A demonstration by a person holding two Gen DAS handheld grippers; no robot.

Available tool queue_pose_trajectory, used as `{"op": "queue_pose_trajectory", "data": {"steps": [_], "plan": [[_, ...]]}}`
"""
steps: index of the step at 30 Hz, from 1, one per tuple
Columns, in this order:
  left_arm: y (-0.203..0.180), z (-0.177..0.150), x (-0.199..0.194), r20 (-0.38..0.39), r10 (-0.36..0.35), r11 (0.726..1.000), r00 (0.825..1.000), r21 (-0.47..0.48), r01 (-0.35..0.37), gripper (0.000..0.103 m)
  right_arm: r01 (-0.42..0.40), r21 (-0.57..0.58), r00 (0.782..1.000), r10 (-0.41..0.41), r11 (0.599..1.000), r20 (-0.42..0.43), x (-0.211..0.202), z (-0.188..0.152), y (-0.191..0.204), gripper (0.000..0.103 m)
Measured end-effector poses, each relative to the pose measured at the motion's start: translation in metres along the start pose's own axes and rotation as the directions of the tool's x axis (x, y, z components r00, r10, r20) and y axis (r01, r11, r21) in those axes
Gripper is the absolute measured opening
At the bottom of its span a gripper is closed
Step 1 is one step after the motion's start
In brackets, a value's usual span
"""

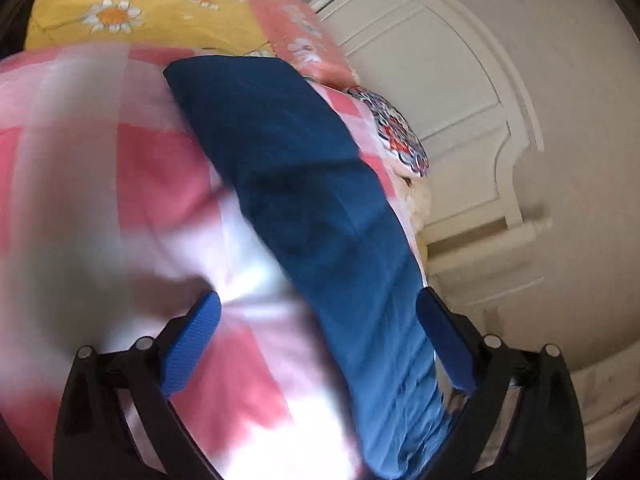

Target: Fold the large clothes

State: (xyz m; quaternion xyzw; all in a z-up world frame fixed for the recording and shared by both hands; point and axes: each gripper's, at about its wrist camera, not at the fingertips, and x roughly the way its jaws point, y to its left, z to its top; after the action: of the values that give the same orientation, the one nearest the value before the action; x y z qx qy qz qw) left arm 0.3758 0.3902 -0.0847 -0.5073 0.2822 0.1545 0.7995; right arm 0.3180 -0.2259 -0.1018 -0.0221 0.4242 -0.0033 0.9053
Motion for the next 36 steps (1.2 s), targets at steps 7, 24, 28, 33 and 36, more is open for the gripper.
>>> {"op": "queue_pose_trajectory", "data": {"steps": [7,24,28,33,36], "plan": [[-0.022,-0.015,-0.018,0.09,-0.042,0.997,0.995,0.067,0.036,0.004,-0.131,0.184,0.974,0.091,0.974,0.209,-0.034,-0.008,-0.032,0.084],[-0.211,-0.498,-0.014,-0.332,0.086,0.096,0.939,0.941,0.324,0.079,-0.356,0.536,0.867,0.057,0.766,0.495,-0.067,-0.038,-0.118,0.085],[-0.209,-0.52,-0.02,-0.269,0.108,-0.044,0.957,0.96,0.275,0.09,-0.365,0.547,0.867,0.06,0.753,0.495,-0.067,-0.042,-0.123,0.085],[-0.199,-0.484,-0.068,-0.336,0.054,-0.023,0.94,0.941,0.338,0.09,-0.366,0.552,0.869,0.063,0.749,0.491,-0.066,-0.043,-0.126,0.085],[-0.182,-0.426,-0.103,-0.401,-0.08,0.077,0.913,0.91,0.407,0.091,-0.357,0.541,0.873,0.065,0.762,0.484,-0.066,-0.042,-0.124,0.085]]}}
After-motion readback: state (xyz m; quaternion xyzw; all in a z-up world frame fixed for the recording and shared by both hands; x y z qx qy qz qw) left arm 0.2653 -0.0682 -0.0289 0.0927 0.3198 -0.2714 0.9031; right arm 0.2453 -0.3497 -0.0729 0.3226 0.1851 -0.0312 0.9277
